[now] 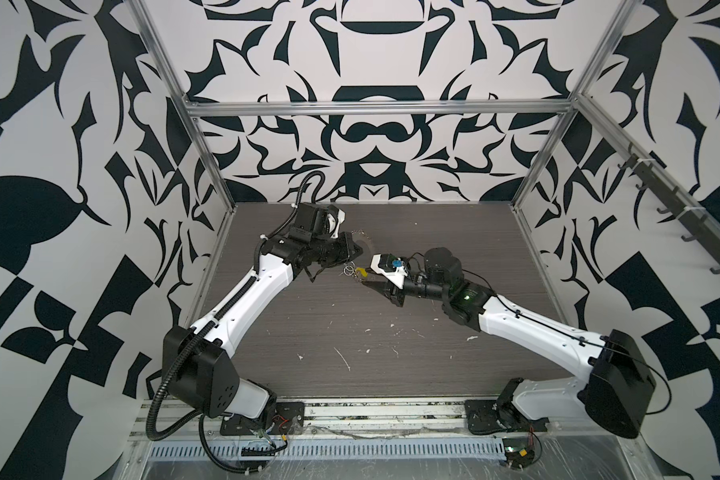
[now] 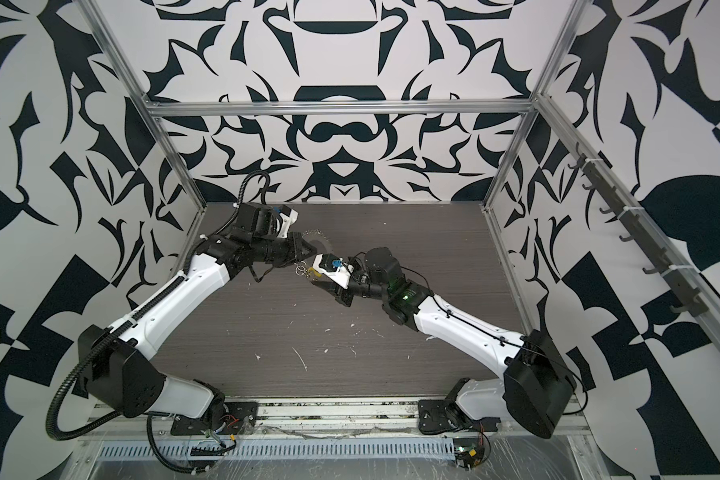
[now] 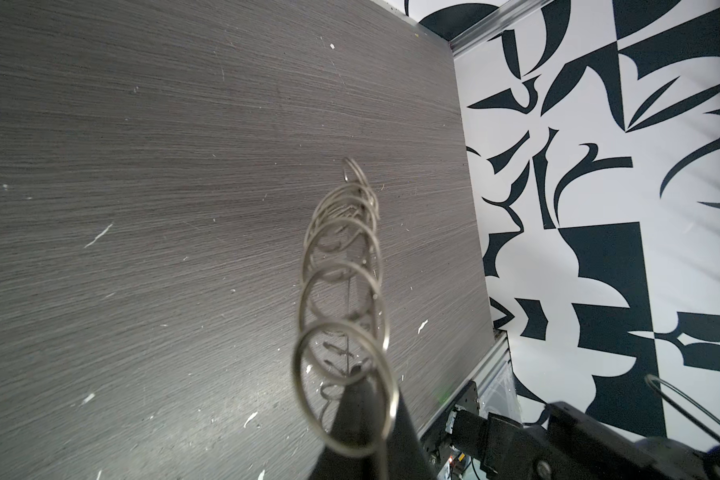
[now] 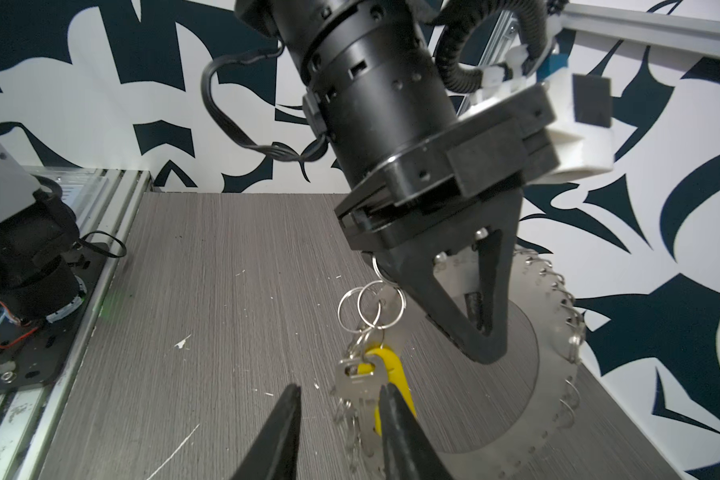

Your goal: Remove the keys from the keyring

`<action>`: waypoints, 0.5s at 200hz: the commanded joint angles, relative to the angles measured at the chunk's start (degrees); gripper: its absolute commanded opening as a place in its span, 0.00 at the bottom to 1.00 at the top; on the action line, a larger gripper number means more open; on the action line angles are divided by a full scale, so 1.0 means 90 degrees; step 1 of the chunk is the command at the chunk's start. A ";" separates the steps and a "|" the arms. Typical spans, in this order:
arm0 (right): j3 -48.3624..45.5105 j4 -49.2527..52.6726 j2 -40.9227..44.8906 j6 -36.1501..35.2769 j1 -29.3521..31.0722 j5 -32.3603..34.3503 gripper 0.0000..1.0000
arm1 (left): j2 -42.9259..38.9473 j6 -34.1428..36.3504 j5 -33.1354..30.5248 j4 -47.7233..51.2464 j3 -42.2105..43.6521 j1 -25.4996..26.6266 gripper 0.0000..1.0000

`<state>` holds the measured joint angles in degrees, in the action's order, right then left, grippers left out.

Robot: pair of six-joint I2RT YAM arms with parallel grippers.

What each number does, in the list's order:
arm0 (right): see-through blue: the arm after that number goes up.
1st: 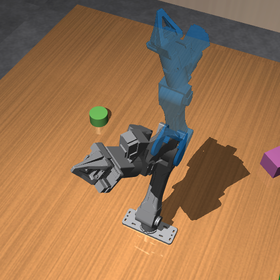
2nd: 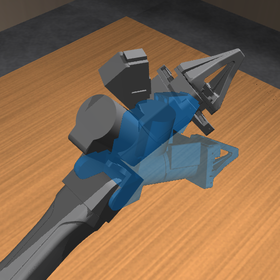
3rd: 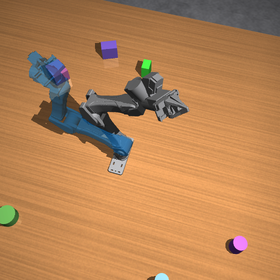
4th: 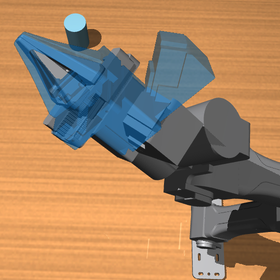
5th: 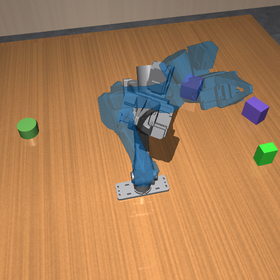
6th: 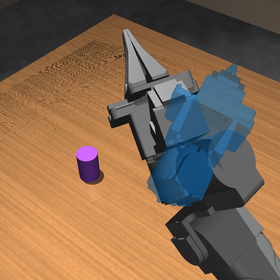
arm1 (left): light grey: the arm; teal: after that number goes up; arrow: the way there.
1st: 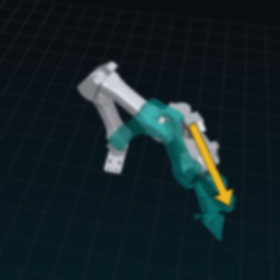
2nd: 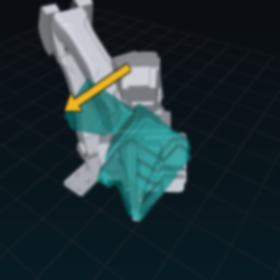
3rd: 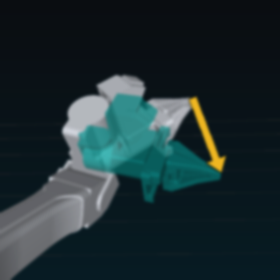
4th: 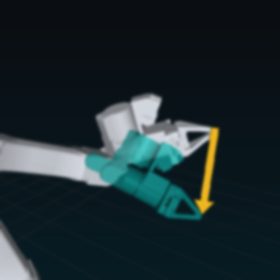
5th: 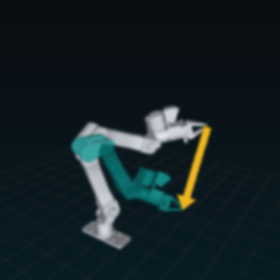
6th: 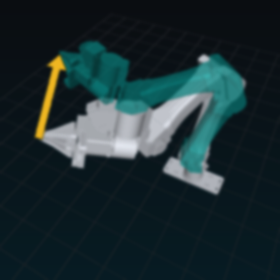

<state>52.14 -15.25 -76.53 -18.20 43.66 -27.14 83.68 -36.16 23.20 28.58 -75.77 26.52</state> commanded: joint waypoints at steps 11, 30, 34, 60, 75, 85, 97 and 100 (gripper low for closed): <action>0.0381 -0.0480 -0.0158 0.0238 0.0041 -0.0208 0.31 | -0.0053 -0.0044 -0.0006 0.0011 -0.0033 -0.0008 0.00; 0.0470 -0.0523 -0.0290 0.0271 0.0042 -0.0208 0.28 | -0.0052 -0.0043 0.0000 0.0014 -0.0009 -0.0006 0.00; 0.0478 -0.0523 -0.0315 0.0269 0.0042 -0.0198 0.28 | -0.0057 -0.0044 -0.0007 0.0018 -0.0001 -0.0008 0.00; 0.0525 -0.0579 -0.0402 0.0263 0.0041 -0.0068 0.26 | -0.0075 -0.0035 -0.0018 0.0028 0.0010 -0.0002 0.00; 0.0561 -0.0569 -0.0442 0.0251 0.0040 -0.0040 0.26 | -0.0092 -0.0035 -0.0016 0.0028 0.0035 -0.0008 0.00; 0.0617 -0.0524 -0.0479 0.0259 0.0042 -0.0087 0.26 | -0.0117 -0.0035 -0.0014 0.0029 0.0071 -0.0006 0.00; 0.0677 -0.0485 -0.0550 0.0284 0.0040 -0.0143 0.26 | -0.0135 -0.0035 -0.0015 0.0014 0.0105 -0.0007 0.00; 0.0694 -0.0475 -0.0557 0.0296 0.0041 -0.0162 0.26 | -0.0145 -0.0035 -0.0015 0.0009 0.0113 -0.0006 0.00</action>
<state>54.98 -17.41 -81.38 -16.58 43.66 -27.70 83.68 -36.21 23.14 28.60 -75.57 26.52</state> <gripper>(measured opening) 0.257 0.095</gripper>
